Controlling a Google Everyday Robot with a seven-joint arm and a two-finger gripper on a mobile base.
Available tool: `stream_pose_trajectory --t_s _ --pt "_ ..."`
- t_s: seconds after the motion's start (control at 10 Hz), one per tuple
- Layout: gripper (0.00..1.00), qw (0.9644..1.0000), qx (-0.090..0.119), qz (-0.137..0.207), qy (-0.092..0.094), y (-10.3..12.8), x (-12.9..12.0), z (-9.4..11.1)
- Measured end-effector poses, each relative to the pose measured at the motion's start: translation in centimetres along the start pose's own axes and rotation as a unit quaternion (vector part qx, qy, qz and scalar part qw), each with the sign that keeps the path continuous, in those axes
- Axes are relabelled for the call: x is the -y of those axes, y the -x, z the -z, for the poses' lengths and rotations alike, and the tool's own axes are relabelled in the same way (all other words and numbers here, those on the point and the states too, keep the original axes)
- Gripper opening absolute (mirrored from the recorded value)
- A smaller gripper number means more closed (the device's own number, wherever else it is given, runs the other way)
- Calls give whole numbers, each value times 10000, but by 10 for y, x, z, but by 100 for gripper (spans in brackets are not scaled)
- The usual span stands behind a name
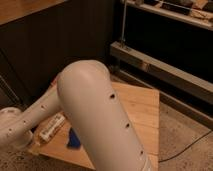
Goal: Stand the bottle upright
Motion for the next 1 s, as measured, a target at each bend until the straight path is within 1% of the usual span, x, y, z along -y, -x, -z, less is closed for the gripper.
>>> stream_pose_trajectory --t_s 0.2,0.5,0.7,1.0 --pt "65 10000 -57 -37 12 -4 -1 -1" --pt "65 9999 -103 -21 49 0 3 -5" --pt "65 9998 -170 -47 95 -2 2 -8" --pt "65 9993 -283 -190 182 -9 -1 -13"
